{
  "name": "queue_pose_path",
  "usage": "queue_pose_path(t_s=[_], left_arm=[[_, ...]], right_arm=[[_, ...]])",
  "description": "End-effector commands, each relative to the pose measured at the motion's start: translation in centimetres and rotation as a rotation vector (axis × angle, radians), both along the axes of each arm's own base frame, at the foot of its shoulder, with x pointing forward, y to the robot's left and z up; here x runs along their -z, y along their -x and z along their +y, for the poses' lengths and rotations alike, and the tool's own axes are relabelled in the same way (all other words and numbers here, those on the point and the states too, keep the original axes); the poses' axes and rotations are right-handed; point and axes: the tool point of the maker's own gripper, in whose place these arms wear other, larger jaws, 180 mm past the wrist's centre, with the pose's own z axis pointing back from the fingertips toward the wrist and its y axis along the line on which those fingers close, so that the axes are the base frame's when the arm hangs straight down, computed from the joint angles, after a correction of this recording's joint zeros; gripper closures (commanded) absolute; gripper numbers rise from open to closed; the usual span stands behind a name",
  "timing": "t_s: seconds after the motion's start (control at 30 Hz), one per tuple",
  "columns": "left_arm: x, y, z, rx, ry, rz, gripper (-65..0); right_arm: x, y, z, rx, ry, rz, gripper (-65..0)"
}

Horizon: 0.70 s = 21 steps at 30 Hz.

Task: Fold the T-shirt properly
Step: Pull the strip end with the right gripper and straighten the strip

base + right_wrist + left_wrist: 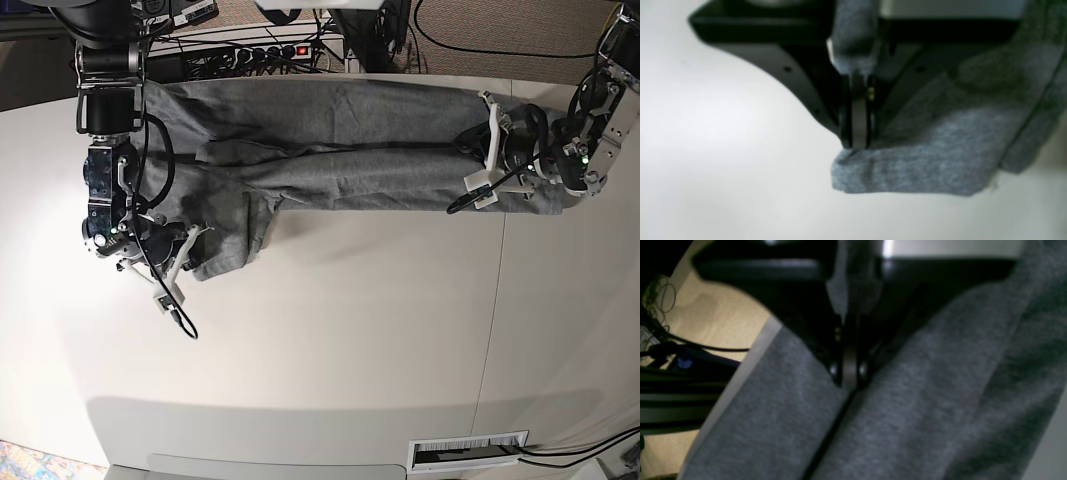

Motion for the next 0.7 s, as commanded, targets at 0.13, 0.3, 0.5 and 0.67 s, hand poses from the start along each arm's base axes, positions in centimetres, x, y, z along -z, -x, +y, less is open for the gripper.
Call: queue_pose_path(t_s=[0.13,0.3,0.5,0.67], left_arm=[[-1.0,-0.9,0.2,-0.003,0.012,-0.034,0.0],[-0.9,-1.0,0.3,0.0,0.003,-0.037,0.0],[-0.7,-1.0,0.6,0.004,-0.013,-0.046,0.0],[-0.7,-1.1,0.7,0.006,-0.02,-0.054,0.0]], right_arm=[[-3.5,0.1,0.9,-0.016,-0.059,-0.004,0.0],[-7.3,0.2,2.3,-0.061,-0.09,-0.072,0.0],[-8.3,2.6,3.3,-0.12,-0.056,-0.088,0.0],[-7.2,6.2,4.3,-0.161,-0.041,-0.062,0.0]])
